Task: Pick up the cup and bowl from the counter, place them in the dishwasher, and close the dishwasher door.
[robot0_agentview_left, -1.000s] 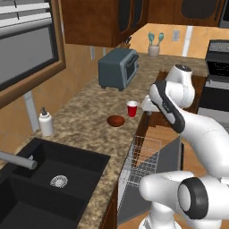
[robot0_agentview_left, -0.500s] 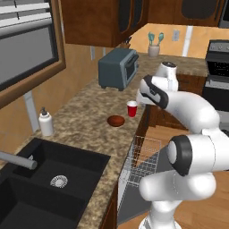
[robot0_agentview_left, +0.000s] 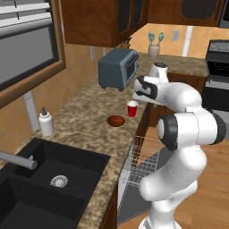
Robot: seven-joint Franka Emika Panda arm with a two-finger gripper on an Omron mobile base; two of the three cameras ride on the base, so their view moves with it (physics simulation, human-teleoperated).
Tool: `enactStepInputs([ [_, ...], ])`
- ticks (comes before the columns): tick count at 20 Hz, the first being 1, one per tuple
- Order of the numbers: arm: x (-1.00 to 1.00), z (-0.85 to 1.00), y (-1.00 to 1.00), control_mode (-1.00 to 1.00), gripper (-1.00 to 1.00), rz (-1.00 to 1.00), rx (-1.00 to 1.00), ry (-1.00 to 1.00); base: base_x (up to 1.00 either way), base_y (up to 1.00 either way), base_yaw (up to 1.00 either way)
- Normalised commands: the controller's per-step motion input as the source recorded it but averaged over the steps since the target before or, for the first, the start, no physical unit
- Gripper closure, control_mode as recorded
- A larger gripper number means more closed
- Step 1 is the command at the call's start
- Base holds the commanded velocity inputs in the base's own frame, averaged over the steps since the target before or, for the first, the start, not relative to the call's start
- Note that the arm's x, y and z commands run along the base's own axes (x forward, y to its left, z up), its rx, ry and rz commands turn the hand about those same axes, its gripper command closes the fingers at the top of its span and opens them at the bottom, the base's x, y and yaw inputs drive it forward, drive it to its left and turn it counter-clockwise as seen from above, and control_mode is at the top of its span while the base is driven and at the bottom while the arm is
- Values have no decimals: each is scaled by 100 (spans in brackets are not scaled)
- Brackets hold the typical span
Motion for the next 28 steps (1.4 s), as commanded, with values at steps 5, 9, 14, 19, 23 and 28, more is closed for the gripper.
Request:
enactStepInputs([
  [5,57,-20,-2,-100,-100,-8,0,0,0,0,0],
  [9,58,-27,-3,-100,-100,-1,0,0,0,0,0],
  [14,59,-33,0,-100,-100,0,0,0,0,0,0],
  [19,57,-30,-11,-100,-100,0,0,1,0,0,0],
  [23,54,-21,-11,-100,-100,0,0,0,0,0,0],
  [28,48,-21,-3,-100,-100,0,0,0,0,0,0],
])
